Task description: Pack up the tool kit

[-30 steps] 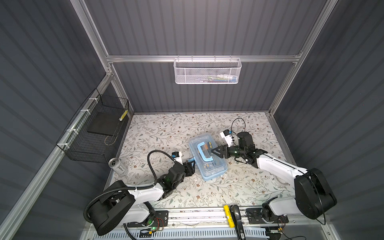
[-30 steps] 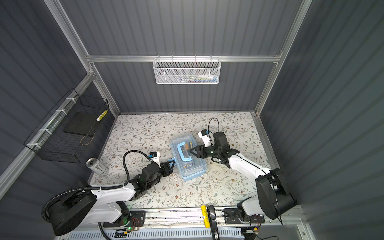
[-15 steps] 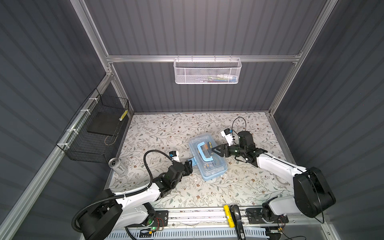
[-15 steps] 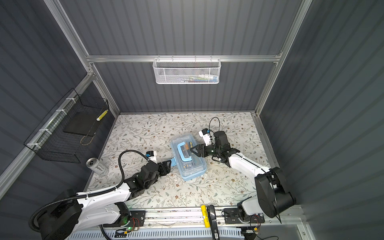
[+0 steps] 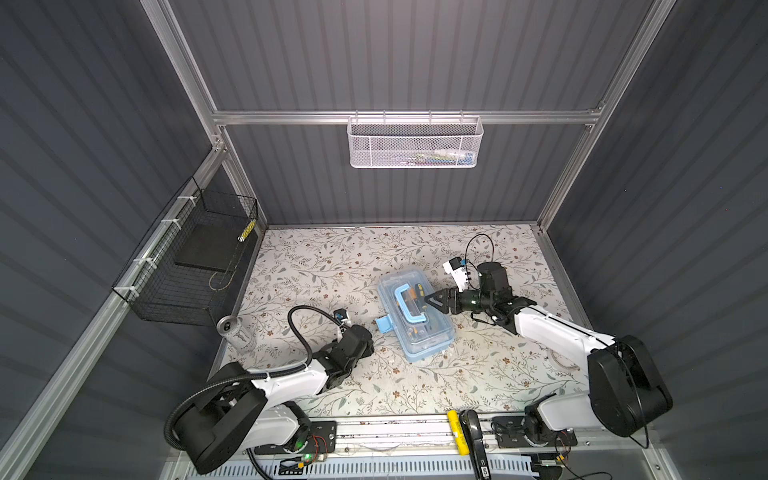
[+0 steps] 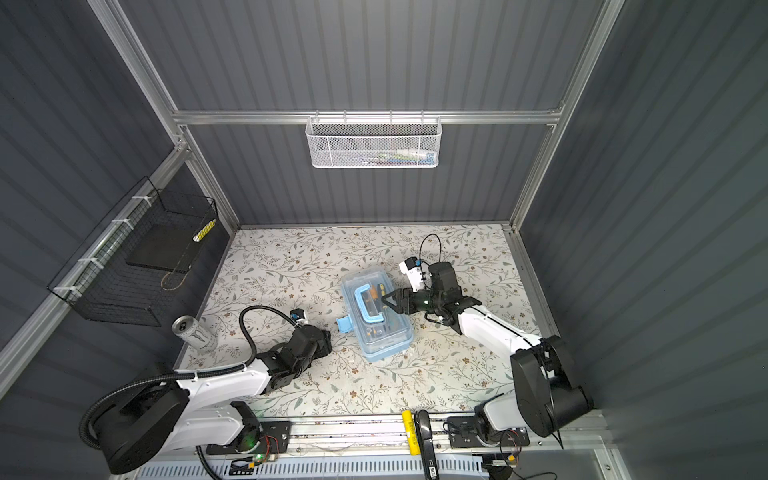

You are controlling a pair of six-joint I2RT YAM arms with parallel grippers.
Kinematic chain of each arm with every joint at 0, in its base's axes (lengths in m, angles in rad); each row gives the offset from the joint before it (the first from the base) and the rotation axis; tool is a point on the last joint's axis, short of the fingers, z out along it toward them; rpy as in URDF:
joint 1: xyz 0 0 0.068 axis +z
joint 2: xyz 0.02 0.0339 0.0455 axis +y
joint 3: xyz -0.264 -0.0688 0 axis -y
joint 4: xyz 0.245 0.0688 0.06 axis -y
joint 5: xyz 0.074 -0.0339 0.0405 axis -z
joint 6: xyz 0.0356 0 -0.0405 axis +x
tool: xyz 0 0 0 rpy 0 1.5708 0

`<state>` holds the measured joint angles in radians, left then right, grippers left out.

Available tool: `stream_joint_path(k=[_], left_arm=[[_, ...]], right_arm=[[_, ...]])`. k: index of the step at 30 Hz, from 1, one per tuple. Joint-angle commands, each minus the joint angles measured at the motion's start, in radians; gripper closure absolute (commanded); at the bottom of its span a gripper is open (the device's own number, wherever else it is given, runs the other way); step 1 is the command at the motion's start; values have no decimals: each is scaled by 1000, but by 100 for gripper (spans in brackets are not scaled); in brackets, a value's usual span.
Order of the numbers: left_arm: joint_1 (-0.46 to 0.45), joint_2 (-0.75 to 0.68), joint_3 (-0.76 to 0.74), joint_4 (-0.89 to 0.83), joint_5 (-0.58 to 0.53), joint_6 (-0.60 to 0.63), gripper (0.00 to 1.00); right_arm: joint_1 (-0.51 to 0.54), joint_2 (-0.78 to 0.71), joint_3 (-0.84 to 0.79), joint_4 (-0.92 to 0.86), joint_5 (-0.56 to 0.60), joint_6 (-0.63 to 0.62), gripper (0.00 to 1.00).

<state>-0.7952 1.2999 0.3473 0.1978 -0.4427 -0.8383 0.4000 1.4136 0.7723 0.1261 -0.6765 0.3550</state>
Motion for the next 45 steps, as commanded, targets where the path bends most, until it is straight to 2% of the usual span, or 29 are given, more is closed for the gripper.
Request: stream_joint_path(k=[1, 7, 18, 25, 35, 38, 42, 45], left_arm=[[7, 54, 52, 80, 54, 51, 34], [7, 105, 90, 125, 85, 93, 34], [7, 39, 84, 177, 119, 153, 35], [8, 69, 91, 230, 174, 170, 37], [7, 38, 96, 184, 171, 167, 38], [7, 6, 98, 130, 159, 161, 33], [7, -49, 98, 58, 167, 147, 16], [7, -72, 96, 40, 183, 147, 14]], right_arm=[[-6, 25, -43, -139, 29, 3, 42], [-7, 30, -53, -118, 14, 10, 42], [-7, 49, -51, -106, 3, 10, 42], [-7, 54, -50, -102, -3, 13, 42], [-8, 52, -48, -102, -4, 15, 42], [-7, 49, -45, -106, -3, 13, 42], [-8, 43, -38, -124, 5, 2, 42], [-8, 39, -36, -127, 3, -1, 42]])
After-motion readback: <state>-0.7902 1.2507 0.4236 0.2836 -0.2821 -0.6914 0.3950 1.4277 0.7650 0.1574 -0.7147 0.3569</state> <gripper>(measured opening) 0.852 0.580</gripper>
